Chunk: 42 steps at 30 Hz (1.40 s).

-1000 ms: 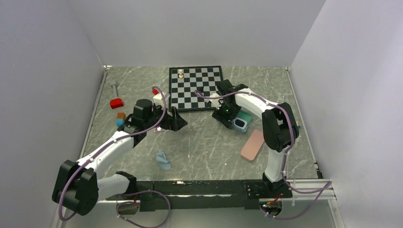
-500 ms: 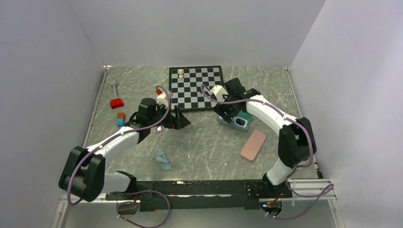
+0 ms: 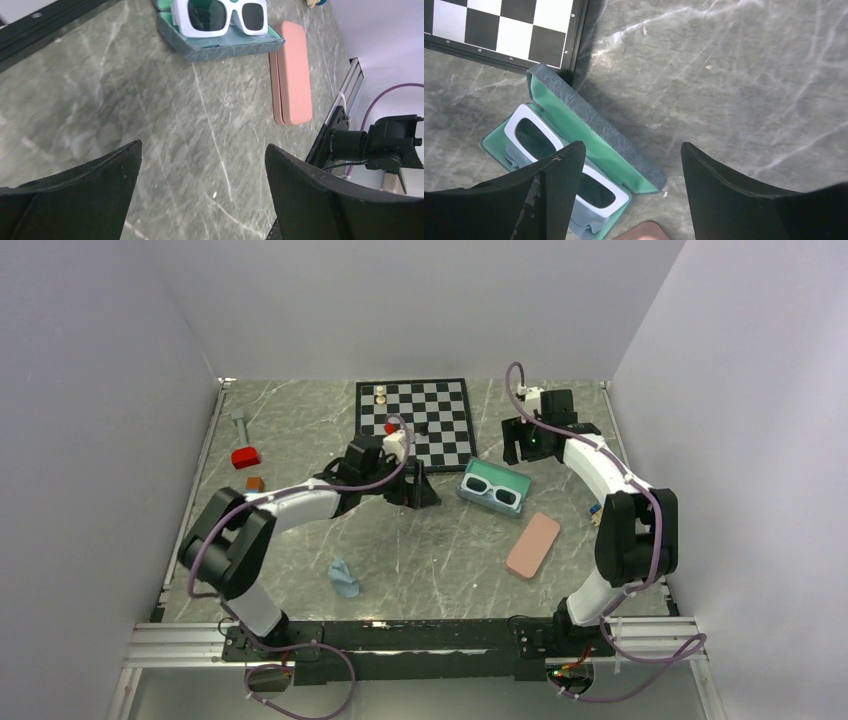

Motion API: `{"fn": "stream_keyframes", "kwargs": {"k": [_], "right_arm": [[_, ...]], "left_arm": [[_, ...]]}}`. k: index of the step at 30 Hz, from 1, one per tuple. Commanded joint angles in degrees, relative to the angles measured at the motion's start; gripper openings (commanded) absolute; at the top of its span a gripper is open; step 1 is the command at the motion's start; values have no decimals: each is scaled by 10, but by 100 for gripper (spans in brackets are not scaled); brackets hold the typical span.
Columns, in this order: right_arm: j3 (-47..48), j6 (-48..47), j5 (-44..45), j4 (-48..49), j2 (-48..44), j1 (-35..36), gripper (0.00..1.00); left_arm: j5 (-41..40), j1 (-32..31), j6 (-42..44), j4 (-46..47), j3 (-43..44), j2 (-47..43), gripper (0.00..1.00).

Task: Organize the sunglasses

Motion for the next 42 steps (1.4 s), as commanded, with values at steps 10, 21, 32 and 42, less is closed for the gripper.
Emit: {"fn": "stream_keyframes", "kwargs": {"k": [10, 21, 32, 42], "right_arm": [[-18, 49, -168, 62, 61, -51, 71], [-59, 68, -189, 76, 51, -51, 66], [-80, 60, -181, 75, 22, -35, 64], [-79, 63, -146, 53, 9, 18, 62]], "left_arm": [[67, -31, -8, 26, 125, 149, 91], [79, -49, -33, 34, 179, 223, 79], [76, -52, -69, 56, 207, 268, 63], [76, -52, -82, 54, 217, 289, 53]]}}
